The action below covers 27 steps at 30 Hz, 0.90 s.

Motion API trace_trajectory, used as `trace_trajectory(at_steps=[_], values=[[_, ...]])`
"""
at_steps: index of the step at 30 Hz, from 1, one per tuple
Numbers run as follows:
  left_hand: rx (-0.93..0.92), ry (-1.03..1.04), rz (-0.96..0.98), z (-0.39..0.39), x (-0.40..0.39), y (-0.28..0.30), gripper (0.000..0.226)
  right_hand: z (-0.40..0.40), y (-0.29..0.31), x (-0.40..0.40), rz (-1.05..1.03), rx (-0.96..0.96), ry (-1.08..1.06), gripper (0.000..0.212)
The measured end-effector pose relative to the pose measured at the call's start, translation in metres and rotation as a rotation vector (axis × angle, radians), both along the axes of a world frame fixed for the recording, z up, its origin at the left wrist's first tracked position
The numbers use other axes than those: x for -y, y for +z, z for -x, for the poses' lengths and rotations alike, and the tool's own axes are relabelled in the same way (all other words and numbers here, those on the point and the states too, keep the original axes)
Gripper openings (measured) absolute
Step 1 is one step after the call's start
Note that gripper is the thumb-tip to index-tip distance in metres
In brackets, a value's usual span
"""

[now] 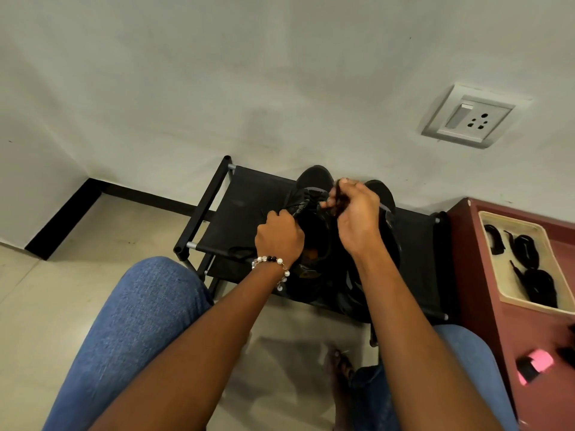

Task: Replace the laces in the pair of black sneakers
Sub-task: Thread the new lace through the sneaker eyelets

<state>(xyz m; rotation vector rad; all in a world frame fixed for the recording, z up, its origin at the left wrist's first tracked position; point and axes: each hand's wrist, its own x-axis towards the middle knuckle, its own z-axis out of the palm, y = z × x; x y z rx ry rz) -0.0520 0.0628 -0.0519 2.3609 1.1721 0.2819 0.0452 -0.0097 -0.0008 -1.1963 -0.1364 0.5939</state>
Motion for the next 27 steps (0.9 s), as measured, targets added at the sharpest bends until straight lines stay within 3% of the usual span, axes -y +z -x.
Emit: trace_trajectory(at_steps=[2, 5, 8, 12, 15, 19, 20, 22, 27], values=[[0.002, -0.005, -0.006, 0.000, -0.001, -0.001, 0.024, -0.001, -0.006, -0.002, 0.366, 0.400, 0.026, 0.010], [-0.003, -0.020, -0.017, 0.000, 0.000, -0.002, 0.027, 0.000, -0.017, -0.002, 0.776, 0.914, 0.229, 0.019], [-0.010, -0.012, -0.028, 0.000, 0.000, -0.003, 0.028, 0.007, -0.024, -0.003, 1.039, 1.168, 0.355, 0.022], [-0.012, -0.014, -0.028, 0.000, 0.000, -0.003, 0.028, 0.011, -0.017, -0.004, 0.962, 1.092, 0.181, 0.018], [-0.014, -0.019, -0.025, 0.000, 0.000, -0.001, 0.028, 0.012, -0.012, -0.003, 0.900, 0.802, 0.104, 0.017], [-0.012, -0.018, -0.011, 0.001, 0.001, 0.004, 0.028, 0.000, -0.004, 0.003, 0.611, 0.239, -0.126, 0.024], [-0.017, -0.024, -0.014, 0.001, 0.002, 0.005, 0.027, -0.004, -0.002, 0.005, 0.600, 0.207, -0.168, 0.023], [-0.034, -0.028, -0.019, 0.002, 0.004, 0.008, 0.027, -0.009, -0.001, 0.008, 0.711, 0.351, -0.199, 0.024], [-0.183, -0.114, -0.009, 0.002, 0.000, 0.032, 0.036, 0.000, 0.009, 0.006, 1.086, 0.945, -0.140, 0.019]])
